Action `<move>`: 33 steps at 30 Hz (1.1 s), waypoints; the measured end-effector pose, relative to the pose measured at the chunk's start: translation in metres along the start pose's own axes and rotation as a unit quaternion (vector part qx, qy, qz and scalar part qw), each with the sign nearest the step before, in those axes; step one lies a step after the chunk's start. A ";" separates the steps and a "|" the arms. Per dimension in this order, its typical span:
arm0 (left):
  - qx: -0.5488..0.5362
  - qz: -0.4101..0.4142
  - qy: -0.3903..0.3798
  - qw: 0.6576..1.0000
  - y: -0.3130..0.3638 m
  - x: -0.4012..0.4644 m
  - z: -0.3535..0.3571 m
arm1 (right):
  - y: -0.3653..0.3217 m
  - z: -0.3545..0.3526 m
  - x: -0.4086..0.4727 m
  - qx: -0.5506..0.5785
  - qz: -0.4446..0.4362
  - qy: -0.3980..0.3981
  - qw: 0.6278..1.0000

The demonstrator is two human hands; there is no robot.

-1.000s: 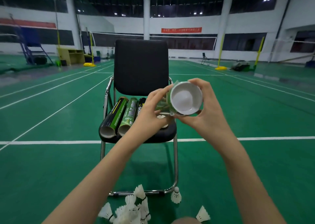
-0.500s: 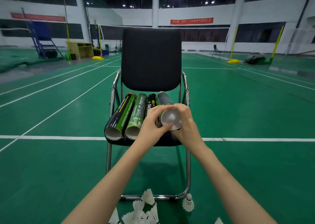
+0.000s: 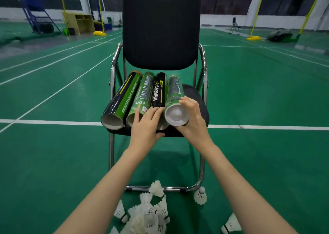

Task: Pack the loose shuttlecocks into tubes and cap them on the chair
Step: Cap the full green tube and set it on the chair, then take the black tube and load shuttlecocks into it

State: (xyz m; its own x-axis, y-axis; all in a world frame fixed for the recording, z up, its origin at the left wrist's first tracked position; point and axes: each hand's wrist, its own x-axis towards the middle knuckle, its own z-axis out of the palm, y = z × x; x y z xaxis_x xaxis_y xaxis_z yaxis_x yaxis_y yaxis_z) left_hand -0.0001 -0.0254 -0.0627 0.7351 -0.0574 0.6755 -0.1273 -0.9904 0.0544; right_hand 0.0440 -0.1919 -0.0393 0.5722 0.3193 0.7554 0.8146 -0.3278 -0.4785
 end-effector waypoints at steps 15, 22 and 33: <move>-0.080 -0.047 0.111 0.990 -0.004 0.002 0.006 | 0.014 -0.002 -0.031 -0.033 0.018 -0.027 0.999; -0.184 -0.061 0.141 0.971 0.013 -0.003 -0.034 | 0.011 0.006 -0.040 -0.033 0.032 -0.042 0.998; -0.225 -0.058 0.168 0.958 0.026 -0.021 -0.099 | 0.000 0.005 -0.029 0.012 0.098 -0.122 0.988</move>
State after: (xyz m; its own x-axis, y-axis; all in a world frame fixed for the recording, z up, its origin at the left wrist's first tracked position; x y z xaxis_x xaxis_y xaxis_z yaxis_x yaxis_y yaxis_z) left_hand -0.0843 -0.0375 -0.0027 0.5151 0.1689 0.8403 -0.3868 -0.8291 0.4037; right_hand 0.0278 -0.1968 -0.0628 0.7228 0.4568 0.5186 0.6862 -0.3849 -0.6172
